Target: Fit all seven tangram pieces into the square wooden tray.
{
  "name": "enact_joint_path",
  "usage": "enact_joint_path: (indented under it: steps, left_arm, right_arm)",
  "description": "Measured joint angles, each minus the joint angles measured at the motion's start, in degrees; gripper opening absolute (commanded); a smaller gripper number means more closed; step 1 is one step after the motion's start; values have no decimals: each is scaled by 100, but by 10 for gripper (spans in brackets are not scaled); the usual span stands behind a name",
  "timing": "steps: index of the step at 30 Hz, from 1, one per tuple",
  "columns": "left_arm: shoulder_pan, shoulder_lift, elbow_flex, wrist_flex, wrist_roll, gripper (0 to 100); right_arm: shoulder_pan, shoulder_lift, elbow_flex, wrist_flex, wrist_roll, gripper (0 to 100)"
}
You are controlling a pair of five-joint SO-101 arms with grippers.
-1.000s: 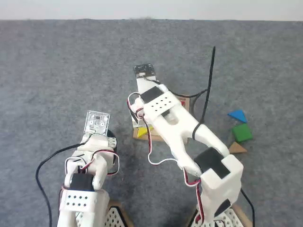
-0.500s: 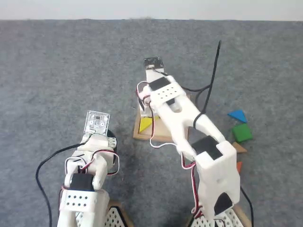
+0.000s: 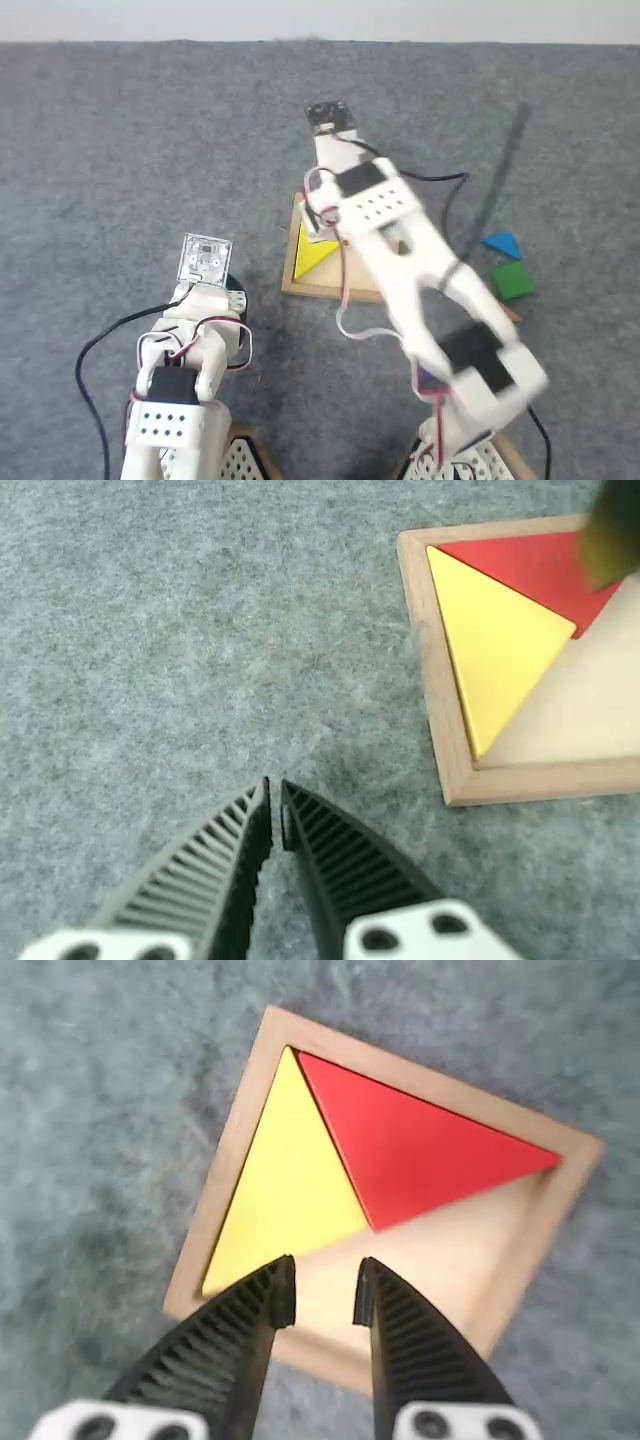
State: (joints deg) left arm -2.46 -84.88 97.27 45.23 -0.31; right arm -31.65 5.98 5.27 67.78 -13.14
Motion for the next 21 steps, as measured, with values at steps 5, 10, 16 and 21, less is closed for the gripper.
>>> enact_joint_path:
  steps: [5, 10, 16, 21]
  left_arm:
    - [0, 0, 0, 0, 0, 15]
    - [0, 0, 0, 0, 0, 15]
    - [0, 0, 0, 0, 0, 15]
    - [0, 0, 0, 0, 0, 15]
  right_arm:
    - [993, -1670, 1231, 246, 466, 120]
    - [2743, -2734, 1987, 668, 1451, 123]
    - [4431, -2840, 2084, 1064, 2875, 221]
    - [4818, -2840, 2084, 1108, 3560, 221]
